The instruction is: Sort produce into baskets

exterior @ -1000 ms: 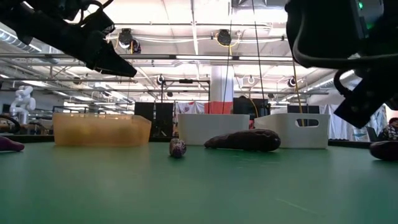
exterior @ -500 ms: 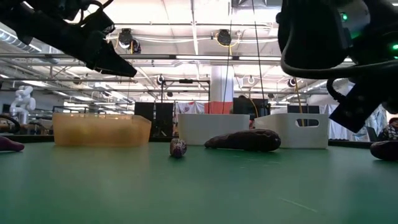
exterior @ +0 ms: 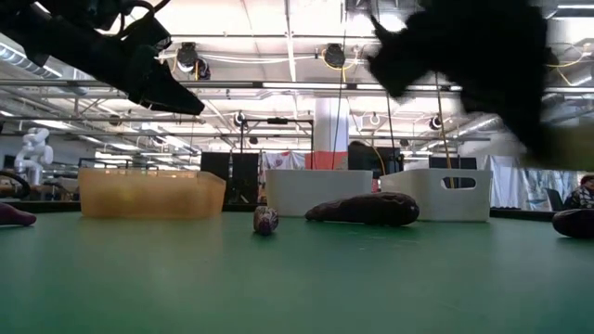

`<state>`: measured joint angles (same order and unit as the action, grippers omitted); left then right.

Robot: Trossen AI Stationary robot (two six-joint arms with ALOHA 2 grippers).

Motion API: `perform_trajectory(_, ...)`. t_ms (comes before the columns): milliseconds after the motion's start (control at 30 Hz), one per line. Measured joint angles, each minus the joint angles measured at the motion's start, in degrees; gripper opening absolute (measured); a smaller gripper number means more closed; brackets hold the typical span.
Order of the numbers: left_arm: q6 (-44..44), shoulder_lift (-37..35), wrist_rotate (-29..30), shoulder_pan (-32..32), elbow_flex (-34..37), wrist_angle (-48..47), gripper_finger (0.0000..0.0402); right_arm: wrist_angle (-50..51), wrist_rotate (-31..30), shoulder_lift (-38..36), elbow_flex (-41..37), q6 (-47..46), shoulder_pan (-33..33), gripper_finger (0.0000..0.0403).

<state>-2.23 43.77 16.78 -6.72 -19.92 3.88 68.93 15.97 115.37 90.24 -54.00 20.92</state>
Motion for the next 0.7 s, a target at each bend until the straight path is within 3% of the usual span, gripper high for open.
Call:
perform_trajectory(300,0.44,0.00,0.00,0.00,0.00,0.02,0.0301,-2.35,-32.16,0.00,16.54,22.82,-10.58,0.0007)
perform_trajectory(400,0.45,0.00,0.00,0.00,0.00,-0.02,0.0301,-5.56,-40.42,-0.09,19.98,28.39,-15.09,0.0007)
perform_trajectory(700,0.40,0.00,-0.02,0.00,0.00,-0.32,0.0301,-16.48,-43.32,0.74,20.41,41.50,-27.12,0.0020)
